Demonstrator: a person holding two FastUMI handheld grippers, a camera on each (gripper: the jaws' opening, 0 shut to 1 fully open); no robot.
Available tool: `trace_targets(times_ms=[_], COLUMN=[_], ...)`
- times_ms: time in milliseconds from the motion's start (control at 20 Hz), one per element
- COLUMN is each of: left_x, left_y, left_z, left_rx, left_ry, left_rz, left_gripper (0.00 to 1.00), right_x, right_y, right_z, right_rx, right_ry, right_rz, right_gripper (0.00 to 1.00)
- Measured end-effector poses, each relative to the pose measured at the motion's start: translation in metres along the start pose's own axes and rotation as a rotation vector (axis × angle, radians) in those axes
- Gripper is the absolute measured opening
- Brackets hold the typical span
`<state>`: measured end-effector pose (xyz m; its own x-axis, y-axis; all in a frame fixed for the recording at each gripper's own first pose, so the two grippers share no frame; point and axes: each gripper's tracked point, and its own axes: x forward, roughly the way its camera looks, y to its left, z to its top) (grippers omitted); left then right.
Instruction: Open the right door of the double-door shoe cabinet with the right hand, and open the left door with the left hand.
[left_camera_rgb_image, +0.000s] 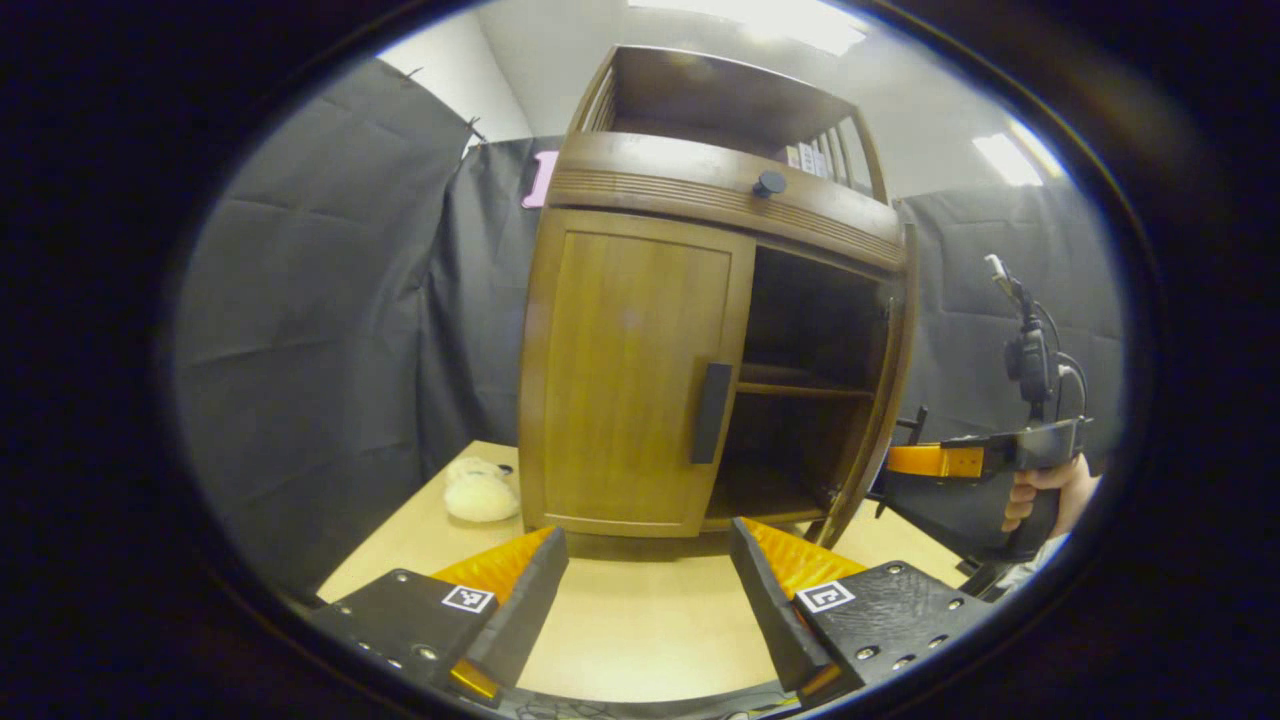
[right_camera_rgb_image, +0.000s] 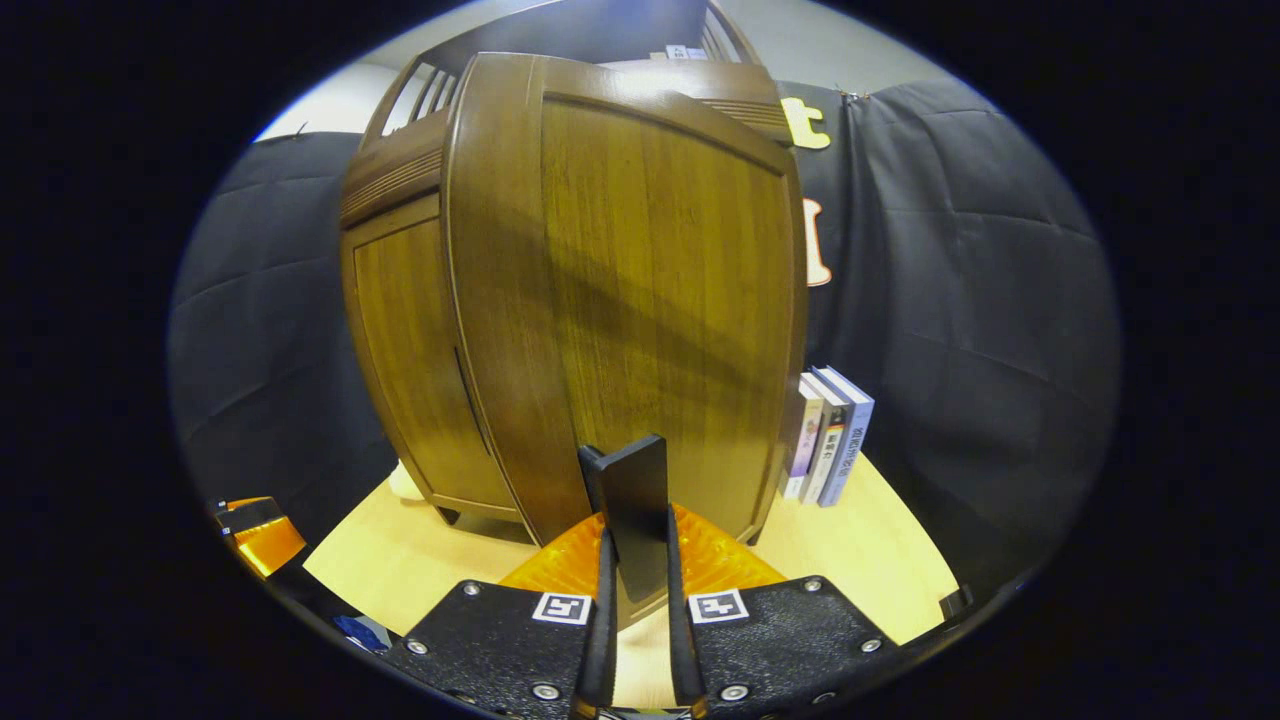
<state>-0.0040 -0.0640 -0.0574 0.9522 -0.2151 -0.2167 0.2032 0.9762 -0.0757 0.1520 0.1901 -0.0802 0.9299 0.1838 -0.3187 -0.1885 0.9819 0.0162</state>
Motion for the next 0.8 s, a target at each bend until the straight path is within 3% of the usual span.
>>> trace_targets(times_ms=[250, 350, 400, 450, 500, 550, 650, 700, 800], left_x=[0.012, 0.018, 0.018, 0.014, 0.013, 0.011, 0.014, 0.016, 0.02], left_y=[-0.002, -0.007, -0.008, -0.011, -0.016, -0.025, -0.05, -0.062, -0.088], left_z=[-0.009, -0.016, -0.013, -0.011, -0.008, -0.008, -0.007, -0.008, -0.003], left_rx=[-0.036, -0.004, 0.022, 0.045, 0.061, 0.071, 0.084, 0.093, 0.123], left_ry=[0.026, 0.04, 0.032, 0.021, 0.011, 0.006, 0.012, 0.013, 0.012], left_rz=[-0.034, -0.047, -0.045, -0.043, -0.043, -0.04, -0.033, -0.022, -0.008], left_gripper=[0.97, 0.97, 0.9, 0.97, 0.94, 0.96, 0.89, 0.97, 0.97], right_x=[-0.004, -0.01, -0.016, -0.022, -0.026, -0.03, -0.031, -0.032, -0.032], right_y=[-0.003, -0.014, -0.024, -0.039, -0.049, -0.06, -0.081, -0.091, -0.11], right_z=[0.006, 0.001, 0.001, 0.003, 0.002, 0.001, 0.0, 0.0, 0.0], right_rx=[0.047, 0.089, 0.099, 0.099, 0.095, 0.095, 0.108, 0.107, 0.093], right_ry=[0.007, 0.001, 0.0, -0.003, -0.007, -0.011, -0.013, -0.018, -0.032], right_rz=[-0.048, -0.063, -0.062, -0.06, -0.058, -0.053, -0.042, -0.032, 0.006], right_gripper=[0.17, 0.12, 0.09, 0.08, 0.06, 0.05, 0.05, 0.05, 0.04])
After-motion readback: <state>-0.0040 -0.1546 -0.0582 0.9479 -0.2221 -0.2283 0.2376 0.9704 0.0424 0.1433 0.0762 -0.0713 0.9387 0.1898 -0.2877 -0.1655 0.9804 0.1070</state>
